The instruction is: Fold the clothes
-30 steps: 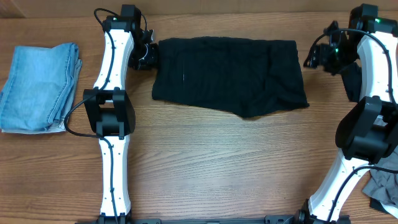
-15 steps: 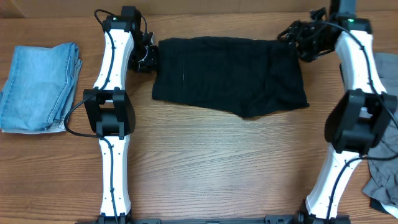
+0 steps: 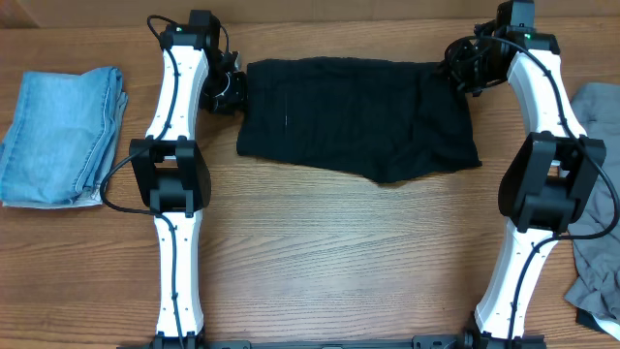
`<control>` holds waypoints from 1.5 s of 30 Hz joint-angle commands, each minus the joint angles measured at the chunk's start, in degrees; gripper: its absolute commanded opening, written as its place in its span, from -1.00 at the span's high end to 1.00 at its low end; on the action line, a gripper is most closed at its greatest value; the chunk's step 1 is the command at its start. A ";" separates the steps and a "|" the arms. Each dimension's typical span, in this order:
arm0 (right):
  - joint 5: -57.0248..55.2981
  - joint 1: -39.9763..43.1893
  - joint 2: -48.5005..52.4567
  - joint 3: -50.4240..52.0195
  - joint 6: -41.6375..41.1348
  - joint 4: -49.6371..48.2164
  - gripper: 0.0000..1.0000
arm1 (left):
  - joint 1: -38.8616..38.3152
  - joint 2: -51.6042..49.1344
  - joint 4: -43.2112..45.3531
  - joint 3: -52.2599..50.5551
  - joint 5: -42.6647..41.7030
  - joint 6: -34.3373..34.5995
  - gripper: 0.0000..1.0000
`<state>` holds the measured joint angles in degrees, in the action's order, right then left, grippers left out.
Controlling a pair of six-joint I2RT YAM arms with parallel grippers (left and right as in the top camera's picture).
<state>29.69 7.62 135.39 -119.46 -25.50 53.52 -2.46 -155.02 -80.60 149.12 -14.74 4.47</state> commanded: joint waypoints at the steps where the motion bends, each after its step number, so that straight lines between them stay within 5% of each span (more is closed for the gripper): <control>1: -0.11 0.15 1.14 -0.55 -0.07 -1.84 0.76 | 0.61 -0.57 -0.22 0.07 1.79 0.66 0.24; 3: -0.09 0.15 1.14 -0.55 0.00 -5.49 0.92 | 0.61 -0.57 -0.28 0.07 1.77 0.68 0.24; 8: -0.33 0.76 1.14 -0.55 6.47 -12.61 0.92 | 0.61 -0.57 -0.83 0.07 1.81 0.68 0.24; 18: -23.78 0.48 1.14 -0.55 13.90 -5.86 0.92 | 0.61 -0.57 -0.57 0.07 1.79 0.68 0.25; 19: -25.57 0.61 1.14 -0.55 16.39 -5.86 0.77 | 0.61 -0.55 -0.50 0.22 1.77 0.70 0.28; 20: -26.01 0.72 1.14 -0.55 18.36 -6.10 0.13 | 0.61 -0.52 -0.46 1.22 1.79 0.66 0.30; 23: -26.01 0.81 0.92 -1.75 22.84 -6.93 -1.00 | 0.59 -0.13 -1.46 8.70 1.73 0.92 0.30; 27: -24.28 0.57 -0.31 -5.62 23.61 -3.58 -1.00 | -0.59 1.07 -3.78 21.81 1.60 3.37 0.29; 31: -17.18 -0.52 -3.26 -7.74 23.63 6.54 -0.66 | -3.41 1.01 -4.17 25.22 1.62 3.89 0.30; 37: -9.92 -2.80 -7.69 -7.76 26.62 15.74 0.63 | -7.85 0.59 3.76 14.53 1.60 3.91 0.34; 39: -9.64 -3.67 -7.67 -7.58 27.91 17.35 0.92 | -9.20 0.59 7.37 10.34 1.57 3.96 0.37; 45: -10.56 -5.31 -7.63 -3.30 29.00 16.90 0.92 | -11.06 0.59 13.03 4.33 1.62 4.17 0.36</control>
<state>18.92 2.87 129.73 -124.75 2.02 70.98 -13.10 -154.54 -69.28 155.20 -13.26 7.57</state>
